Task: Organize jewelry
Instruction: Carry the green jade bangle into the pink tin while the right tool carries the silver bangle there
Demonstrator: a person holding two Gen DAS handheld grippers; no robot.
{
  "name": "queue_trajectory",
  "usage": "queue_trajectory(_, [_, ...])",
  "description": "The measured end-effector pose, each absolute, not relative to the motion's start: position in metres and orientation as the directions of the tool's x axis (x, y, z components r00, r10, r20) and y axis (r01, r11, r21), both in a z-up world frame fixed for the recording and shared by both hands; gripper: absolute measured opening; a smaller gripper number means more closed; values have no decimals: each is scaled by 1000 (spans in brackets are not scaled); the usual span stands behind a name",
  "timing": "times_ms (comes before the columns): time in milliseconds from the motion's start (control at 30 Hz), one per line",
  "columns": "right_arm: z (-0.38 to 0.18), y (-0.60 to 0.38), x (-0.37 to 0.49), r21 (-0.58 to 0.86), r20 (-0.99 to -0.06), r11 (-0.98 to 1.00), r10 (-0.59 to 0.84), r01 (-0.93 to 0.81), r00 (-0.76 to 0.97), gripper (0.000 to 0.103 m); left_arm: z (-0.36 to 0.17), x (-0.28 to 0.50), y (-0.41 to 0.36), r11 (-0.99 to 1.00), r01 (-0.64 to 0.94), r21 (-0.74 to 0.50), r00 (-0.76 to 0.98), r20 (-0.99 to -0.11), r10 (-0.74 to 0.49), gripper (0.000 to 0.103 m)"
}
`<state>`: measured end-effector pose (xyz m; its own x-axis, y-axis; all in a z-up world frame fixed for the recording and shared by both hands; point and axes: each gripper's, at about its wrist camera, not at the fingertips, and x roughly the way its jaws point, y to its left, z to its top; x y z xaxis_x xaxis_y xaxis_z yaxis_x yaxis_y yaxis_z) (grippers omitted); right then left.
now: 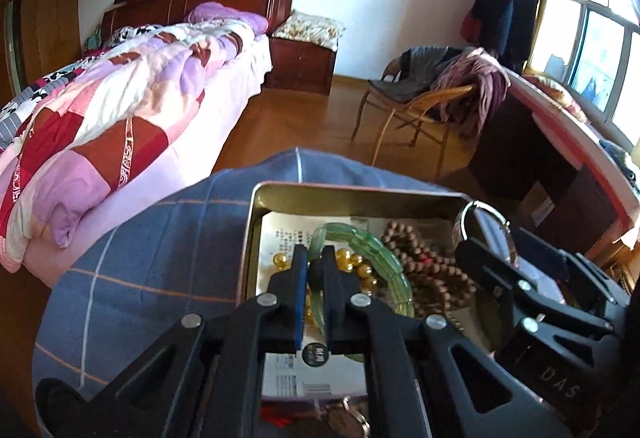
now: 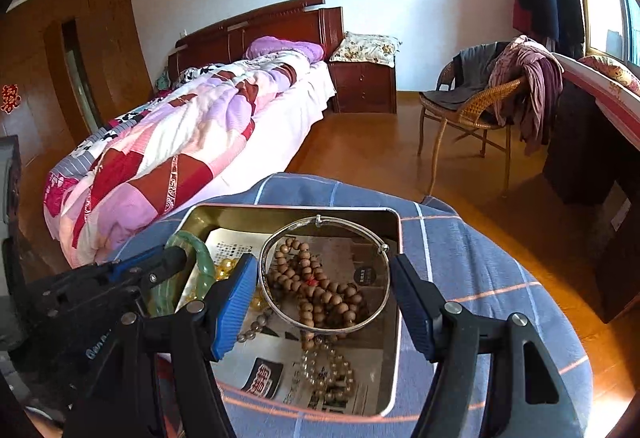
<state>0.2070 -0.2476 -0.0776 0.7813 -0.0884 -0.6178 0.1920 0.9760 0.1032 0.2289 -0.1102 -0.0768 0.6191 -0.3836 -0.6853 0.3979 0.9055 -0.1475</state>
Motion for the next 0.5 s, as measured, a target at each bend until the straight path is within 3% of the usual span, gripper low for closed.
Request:
queue_trajectory(267, [-96, -246, 215, 141, -632, 977, -35, 160, 774, 69, -89, 235, -122, 916, 386, -109, 600, -725, -339, 8])
queue_trajectory(400, [-94, -254, 212, 218, -638, 965, 29, 144, 769, 69, -90, 237, -125, 919, 384, -89, 591, -741, -319, 15])
queue_trajectory(467, [-89, -254, 207, 214, -627, 966, 20, 147, 779, 69, -87, 236, -125, 922, 379, -84, 588, -747, -310, 41])
queue_trajectory(500, [-86, -255, 203, 216, -620, 965, 16, 151, 784, 69, -84, 234, -124, 926, 370, -79, 594, -746, -301, 64])
